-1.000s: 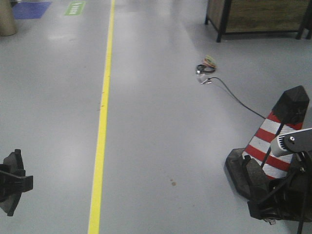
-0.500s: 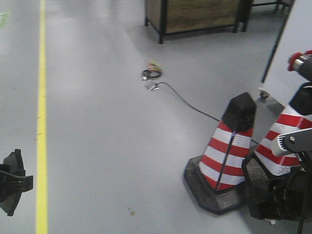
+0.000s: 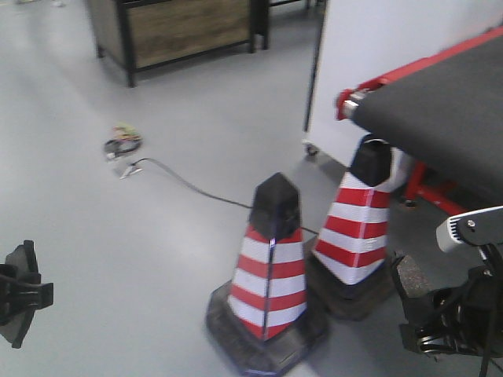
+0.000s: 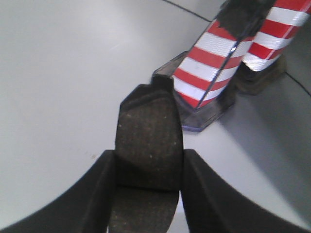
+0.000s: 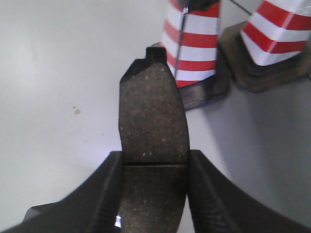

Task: Move and align brake pads A on conveyor
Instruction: 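Turn past the red-white cones toward the dark grey conveyor, then drive up to the conveyor beside the two pads already on it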

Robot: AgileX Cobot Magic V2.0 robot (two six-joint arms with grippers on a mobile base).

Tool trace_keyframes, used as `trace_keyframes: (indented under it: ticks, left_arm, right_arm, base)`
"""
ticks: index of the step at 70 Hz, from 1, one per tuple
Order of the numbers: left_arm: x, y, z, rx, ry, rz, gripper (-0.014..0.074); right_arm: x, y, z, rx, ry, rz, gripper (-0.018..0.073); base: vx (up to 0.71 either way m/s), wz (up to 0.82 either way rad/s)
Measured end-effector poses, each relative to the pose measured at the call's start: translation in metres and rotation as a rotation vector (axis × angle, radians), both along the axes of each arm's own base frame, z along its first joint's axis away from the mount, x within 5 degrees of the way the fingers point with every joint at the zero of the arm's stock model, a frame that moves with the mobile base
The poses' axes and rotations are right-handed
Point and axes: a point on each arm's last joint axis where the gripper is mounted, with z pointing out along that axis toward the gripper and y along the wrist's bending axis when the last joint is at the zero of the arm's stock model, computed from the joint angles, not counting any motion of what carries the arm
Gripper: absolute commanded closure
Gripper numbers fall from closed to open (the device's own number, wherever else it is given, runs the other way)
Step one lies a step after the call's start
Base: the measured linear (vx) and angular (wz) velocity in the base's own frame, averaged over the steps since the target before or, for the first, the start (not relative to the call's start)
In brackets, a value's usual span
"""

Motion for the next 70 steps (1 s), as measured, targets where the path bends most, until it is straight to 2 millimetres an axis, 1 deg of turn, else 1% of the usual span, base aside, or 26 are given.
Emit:
trace_keyframes:
  ticks: [44,70]
  left_arm:
    - [0.0000,0.0000,0.0000,0.000,0.000,0.000,0.0419]
    - [0.0000,0.0000,0.0000,0.000,0.000,0.000,0.0419]
  right_arm:
    - [0.0000,0.0000,0.0000,0.000,0.000,0.000,0.0470]
    - [-0.0001,0.0000,-0.0001,0.000,0.001,0.000,0.0470]
  base:
    - [0.32,-0.69]
    - [0.28,-0.53]
